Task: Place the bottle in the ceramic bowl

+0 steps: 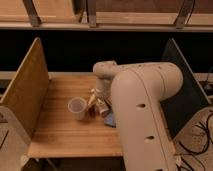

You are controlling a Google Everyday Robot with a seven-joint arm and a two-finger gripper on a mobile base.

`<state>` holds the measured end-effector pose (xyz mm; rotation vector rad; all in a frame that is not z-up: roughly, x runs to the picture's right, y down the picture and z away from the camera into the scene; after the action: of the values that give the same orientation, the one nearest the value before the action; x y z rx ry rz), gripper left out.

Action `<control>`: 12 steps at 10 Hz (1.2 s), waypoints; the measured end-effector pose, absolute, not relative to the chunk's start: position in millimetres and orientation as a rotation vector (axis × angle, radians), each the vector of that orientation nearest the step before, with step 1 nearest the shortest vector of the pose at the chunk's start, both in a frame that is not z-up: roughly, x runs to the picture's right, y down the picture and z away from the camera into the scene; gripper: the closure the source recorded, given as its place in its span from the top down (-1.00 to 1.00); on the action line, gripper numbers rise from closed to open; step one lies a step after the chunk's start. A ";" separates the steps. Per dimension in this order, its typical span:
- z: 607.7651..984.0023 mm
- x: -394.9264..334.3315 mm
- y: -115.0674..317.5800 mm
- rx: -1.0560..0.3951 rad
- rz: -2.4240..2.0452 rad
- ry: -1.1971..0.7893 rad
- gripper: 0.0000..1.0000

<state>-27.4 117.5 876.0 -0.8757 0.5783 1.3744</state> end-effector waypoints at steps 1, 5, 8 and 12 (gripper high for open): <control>878.7 -25.4 120.1 -0.874 1.373 0.586 0.60; 895.0 -17.8 117.5 -0.841 1.354 0.614 0.48; 900.0 -20.8 115.4 -0.822 1.337 0.615 -0.16; 896.9 -27.8 113.4 -0.822 1.332 0.600 -0.93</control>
<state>-27.8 113.4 896.9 -0.8221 0.5996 1.3321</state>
